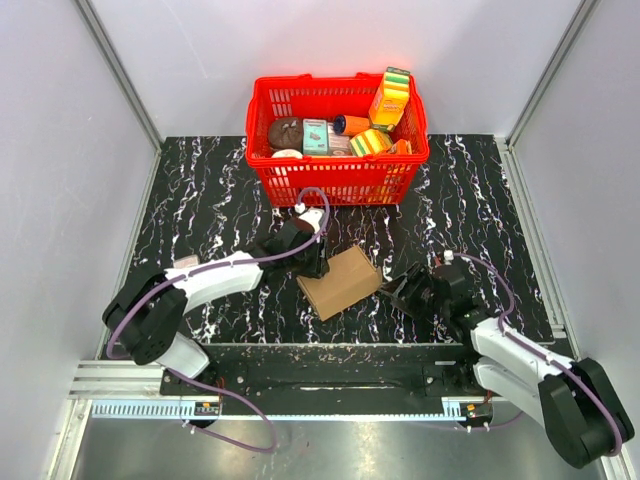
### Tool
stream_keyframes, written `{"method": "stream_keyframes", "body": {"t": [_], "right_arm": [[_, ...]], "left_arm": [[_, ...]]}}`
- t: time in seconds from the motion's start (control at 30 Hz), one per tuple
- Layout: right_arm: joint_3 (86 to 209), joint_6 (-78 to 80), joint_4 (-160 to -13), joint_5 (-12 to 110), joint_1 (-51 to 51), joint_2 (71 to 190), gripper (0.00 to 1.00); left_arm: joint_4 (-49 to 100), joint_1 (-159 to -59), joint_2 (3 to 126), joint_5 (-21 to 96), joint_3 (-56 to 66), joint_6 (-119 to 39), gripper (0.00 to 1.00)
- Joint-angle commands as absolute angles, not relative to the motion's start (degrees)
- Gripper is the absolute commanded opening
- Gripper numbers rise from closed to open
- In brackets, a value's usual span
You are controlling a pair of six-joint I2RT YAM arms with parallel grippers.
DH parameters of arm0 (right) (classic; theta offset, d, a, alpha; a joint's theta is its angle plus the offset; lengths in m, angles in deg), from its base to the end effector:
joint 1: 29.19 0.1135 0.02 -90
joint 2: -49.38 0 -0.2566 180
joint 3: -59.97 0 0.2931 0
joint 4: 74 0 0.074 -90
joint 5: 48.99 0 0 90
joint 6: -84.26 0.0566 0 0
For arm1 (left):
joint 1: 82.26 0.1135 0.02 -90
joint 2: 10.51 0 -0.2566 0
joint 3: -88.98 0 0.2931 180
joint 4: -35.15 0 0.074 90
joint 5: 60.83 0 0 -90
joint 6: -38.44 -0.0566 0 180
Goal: Fold the paper box
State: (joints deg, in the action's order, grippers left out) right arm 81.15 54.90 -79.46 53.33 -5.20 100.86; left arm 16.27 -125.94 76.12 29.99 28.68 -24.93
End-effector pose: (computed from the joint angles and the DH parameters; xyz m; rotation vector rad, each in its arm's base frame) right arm 0.1944 0.0997 0.0908 0.6244 2.3043 1.0121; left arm 0.2595 -0.2489 0.1470 0.3696 2.4168 -0.5944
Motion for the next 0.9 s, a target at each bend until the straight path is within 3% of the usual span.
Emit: {"method": "stream_keyframes", "body": {"t": [0.0,0.87], "right_arm": [[80.9,58.9,-70.1,58.2,-5.4,103.2,0.72],[78.2,61.6,-54.0,62.5,-4.0,116.6,0.74]], "left_arm": [[18.1,-126.7,74.7,29.7,32.1,-21.1,0.39],[10.3,-128.4,63.8,24.2,39.1,-10.0,0.40]]}}
